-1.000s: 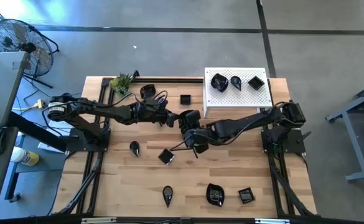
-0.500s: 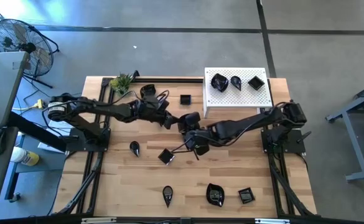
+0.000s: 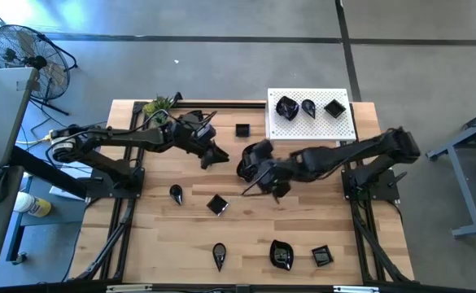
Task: Pick & Place Mini shaped plates
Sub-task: Stack the black leaf-shaped plate on top of the black leaf-shaped plate on the shelf
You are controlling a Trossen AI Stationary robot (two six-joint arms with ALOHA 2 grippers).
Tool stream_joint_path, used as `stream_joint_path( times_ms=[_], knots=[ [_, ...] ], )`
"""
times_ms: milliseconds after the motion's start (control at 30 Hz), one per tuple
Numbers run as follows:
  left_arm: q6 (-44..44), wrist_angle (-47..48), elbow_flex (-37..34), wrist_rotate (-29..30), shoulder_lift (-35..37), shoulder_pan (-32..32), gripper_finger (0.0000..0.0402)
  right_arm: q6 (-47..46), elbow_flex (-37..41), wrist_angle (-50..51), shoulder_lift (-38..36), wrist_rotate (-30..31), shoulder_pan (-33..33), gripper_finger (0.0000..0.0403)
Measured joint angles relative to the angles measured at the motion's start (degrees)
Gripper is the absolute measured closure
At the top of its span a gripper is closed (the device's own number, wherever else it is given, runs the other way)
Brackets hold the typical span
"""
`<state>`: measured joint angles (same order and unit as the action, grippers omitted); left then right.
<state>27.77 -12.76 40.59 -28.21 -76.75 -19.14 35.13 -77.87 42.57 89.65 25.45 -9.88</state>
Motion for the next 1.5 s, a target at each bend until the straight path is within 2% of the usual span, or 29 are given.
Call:
stream_joint_path(
  times_ms=[100, 267, 467, 633, 900, 1000, 1100, 1233, 1367, 1500],
  knots=[
    [-3.3, 0.2, 0.0, 0.5, 0.3, 1.0, 0.0282, 3.1, 0.0, 4.5, -5.0, -3.4, 2.9, 0.0402],
    [-7.5, -0.3, 0.0, 3.7, 0.4, 2.9, 0.0321, 11.1, -0.1, 11.1, -10.7, -12.0, 12.2, 0.0402],
    [-9.5, -0.7, 0.0, 6.3, 0.4, 4.3, 0.0353, 26.3, -0.1, 12.6, -11.8, -13.2, 22.2, 0.0403],
    [-10.0, -0.8, 0.0, 8.8, 0.4, 4.6, 0.0366, 32.2, -0.1, 12.7, -11.7, -14.7, 26.1, 0.0403],
    [-9.5, -0.8, 0.0, 8.4, 0.4, 4.6, 0.0383, 41.4, -0.1, 16.9, -11.7, -13.3, 20.9, 0.0403],
    [-9.5, -0.9, 0.0, 8.4, 0.4, 4.6, 0.0389, 39.4, -0.1, 17.8, -11.6, -12.6, 17.0, 0.0403],
    [-9.5, -0.9, 0.0, 8.3, 0.4, 4.6, 0.0392, 34.0, 2.4, 17.6, -11.7, -15.7, 12.9, 0.0403],
    [-9.4, -0.9, 0.0, 8.2, 0.4, 4.6, 0.0392, 25.6, 13.0, 15.0, -11.6, -17.9, 6.4, 0.0403],
    [-9.5, -1.3, 0.0, 8.2, 0.4, 4.6, 0.0392, 19.5, 25.9, 4.6, -11.7, -18.5, 0.0, 0.0403],
    [-9.4, -2.2, -0.1, 8.2, 0.4, 4.6, 0.0392, 18.9, 36.0, -7.2, -11.7, -16.0, -4.7, 0.0403]
  ],
)
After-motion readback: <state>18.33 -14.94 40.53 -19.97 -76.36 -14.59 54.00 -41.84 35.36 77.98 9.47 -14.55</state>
